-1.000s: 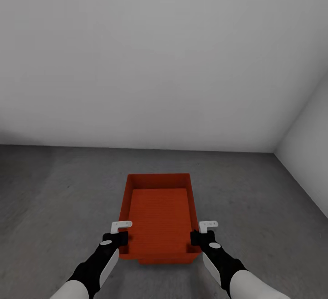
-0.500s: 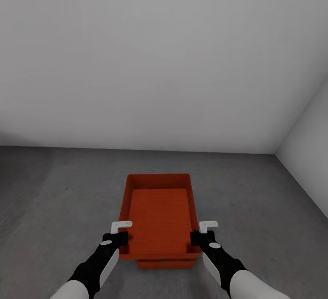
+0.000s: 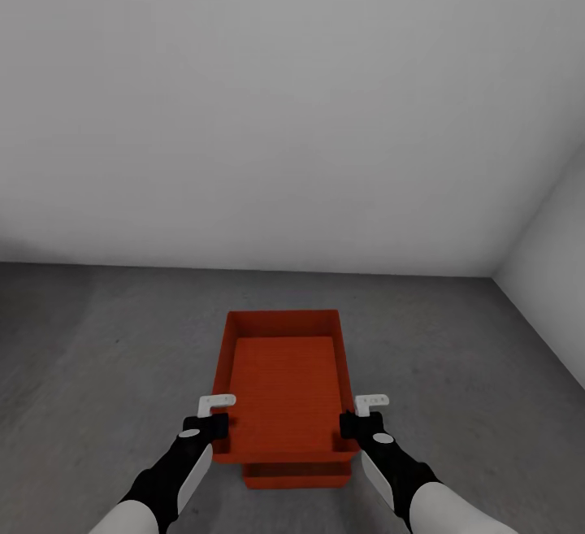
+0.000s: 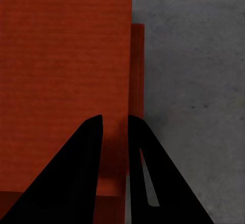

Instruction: Move the two storage containers from the living room to the garage. In the garage, place one container on the floor and stack the other container on top of it (either order is fine).

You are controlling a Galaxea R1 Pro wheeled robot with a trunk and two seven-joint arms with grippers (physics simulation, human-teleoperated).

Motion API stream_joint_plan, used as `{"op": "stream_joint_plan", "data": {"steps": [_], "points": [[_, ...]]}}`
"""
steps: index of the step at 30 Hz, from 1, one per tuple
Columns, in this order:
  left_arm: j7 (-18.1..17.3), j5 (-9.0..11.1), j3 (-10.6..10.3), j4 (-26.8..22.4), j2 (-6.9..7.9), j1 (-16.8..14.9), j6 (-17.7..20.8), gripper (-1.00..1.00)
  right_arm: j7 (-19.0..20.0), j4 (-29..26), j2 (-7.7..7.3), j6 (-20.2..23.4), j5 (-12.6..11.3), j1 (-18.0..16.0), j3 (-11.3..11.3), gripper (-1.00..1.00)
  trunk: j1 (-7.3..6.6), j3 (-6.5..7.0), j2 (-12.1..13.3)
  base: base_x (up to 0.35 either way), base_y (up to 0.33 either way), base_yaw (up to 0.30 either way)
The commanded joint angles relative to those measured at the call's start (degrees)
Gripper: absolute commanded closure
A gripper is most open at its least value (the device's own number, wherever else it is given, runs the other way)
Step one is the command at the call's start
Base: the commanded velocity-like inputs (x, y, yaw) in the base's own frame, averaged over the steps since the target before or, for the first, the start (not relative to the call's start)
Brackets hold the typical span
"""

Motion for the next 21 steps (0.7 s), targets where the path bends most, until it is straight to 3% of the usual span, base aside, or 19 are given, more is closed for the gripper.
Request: {"op": "stream_joint_plan", "data": {"steps": [1,21], "points": [[0.87,-0.3,1.08,-1.0,0.09,-0.04,-0.15,1.0,-4.13,0.21,-1.12,-0.22,-0.69,-0.02,-0.83,1.0,0.0,-0.07,-0.04,0.0,0.0,0.0],[0.87,-0.3,1.08,-1.03,0.09,-0.06,-0.15,1.0,-4.14,0.22,-1.12,-0.15,-0.7,-0.02,-0.83,1.0,0.0,-1.58,-0.04,0.0,0.0,0.0]]}}
